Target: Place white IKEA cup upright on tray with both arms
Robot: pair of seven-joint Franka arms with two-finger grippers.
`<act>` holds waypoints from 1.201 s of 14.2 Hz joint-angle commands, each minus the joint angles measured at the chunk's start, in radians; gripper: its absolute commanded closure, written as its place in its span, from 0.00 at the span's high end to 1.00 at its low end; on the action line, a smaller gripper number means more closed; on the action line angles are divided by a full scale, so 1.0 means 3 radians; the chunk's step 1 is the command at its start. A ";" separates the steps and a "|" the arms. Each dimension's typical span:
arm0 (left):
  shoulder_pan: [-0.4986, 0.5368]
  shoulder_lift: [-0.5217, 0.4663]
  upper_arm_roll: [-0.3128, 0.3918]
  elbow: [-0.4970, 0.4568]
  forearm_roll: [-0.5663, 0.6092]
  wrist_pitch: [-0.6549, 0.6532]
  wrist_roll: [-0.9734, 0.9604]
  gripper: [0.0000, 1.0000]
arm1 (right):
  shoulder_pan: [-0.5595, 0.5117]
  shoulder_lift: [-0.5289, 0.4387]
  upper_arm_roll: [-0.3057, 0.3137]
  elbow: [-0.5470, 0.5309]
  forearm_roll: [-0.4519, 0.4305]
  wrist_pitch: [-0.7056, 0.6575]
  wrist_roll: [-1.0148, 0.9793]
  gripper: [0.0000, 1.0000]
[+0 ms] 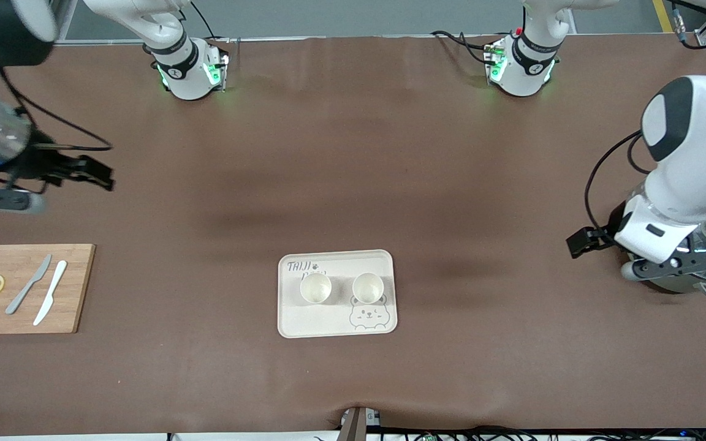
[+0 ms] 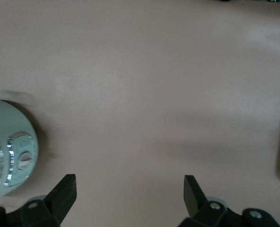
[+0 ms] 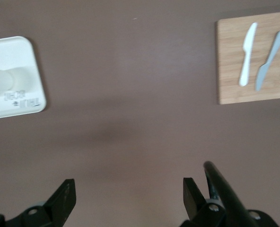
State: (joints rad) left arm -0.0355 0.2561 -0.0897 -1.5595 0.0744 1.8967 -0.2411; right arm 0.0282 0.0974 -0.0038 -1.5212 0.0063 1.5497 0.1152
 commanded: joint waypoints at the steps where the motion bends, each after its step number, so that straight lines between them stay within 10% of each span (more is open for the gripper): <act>1: 0.0138 -0.0225 -0.0049 -0.0155 0.0018 -0.0124 0.0235 1.00 | -0.0242 -0.0049 0.0069 -0.0124 -0.0036 0.0187 -0.0266 1.00; 17: 0.0185 -0.0266 -0.0023 0.0637 -0.0187 -0.0784 0.0318 1.00 | -0.0427 0.0038 0.0095 0.0065 -0.0021 0.0167 -0.0553 1.00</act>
State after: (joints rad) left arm 0.0082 0.1714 -0.0934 -1.4077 0.0442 1.6996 -0.1570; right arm -0.0994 0.1011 0.0176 -1.5252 0.0062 1.6152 -0.0486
